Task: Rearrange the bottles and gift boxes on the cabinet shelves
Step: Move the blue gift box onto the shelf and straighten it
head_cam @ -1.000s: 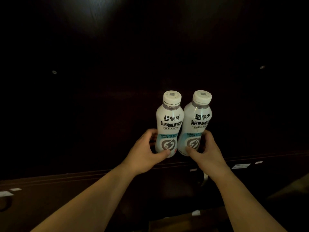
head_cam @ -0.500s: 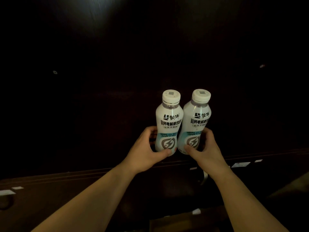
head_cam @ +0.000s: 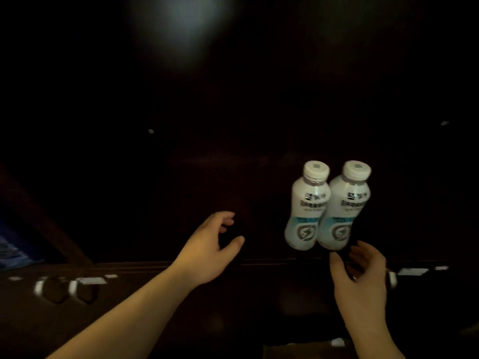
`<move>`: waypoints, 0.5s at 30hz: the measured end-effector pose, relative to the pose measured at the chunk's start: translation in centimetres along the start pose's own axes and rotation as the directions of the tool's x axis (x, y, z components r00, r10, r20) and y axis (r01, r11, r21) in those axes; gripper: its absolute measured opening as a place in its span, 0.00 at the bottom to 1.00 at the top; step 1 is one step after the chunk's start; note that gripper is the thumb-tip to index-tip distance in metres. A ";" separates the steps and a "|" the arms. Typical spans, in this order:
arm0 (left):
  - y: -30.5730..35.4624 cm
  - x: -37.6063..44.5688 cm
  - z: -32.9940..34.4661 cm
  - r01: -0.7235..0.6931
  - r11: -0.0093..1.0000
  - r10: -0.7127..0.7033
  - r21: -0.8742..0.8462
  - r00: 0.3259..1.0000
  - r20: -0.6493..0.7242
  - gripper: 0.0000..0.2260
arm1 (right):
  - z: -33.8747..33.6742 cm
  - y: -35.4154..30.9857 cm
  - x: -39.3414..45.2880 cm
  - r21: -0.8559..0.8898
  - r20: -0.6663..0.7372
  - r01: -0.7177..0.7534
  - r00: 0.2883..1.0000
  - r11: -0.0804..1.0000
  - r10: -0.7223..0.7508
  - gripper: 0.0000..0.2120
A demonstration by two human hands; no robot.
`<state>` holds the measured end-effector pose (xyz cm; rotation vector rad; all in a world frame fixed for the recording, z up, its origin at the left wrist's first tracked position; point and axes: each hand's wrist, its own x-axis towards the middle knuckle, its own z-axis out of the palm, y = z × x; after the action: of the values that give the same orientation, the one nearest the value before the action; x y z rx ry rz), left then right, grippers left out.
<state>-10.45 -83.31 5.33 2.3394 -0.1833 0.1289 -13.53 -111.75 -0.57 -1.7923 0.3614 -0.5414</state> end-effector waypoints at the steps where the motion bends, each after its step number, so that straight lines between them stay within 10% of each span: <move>1: -0.5 -1.2 -2.3 -0.012 0.998 0.014 0.059 1.000 -0.022 0.27 | 1.0 -1.2 -1.5 0.018 0.005 0.003 1.000 1.000 -0.003 0.23; 15: -10.6 -16.6 -30.9 -0.128 0.955 0.186 0.267 0.960 -0.207 0.23 | 23.6 -22.0 -25.8 0.183 0.401 0.308 0.844 0.934 -0.357 0.21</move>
<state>-26.15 -52.34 17.01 2.5353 -0.2510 0.5295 -23.41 -73.30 10.77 -1.8146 -0.2899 -0.3786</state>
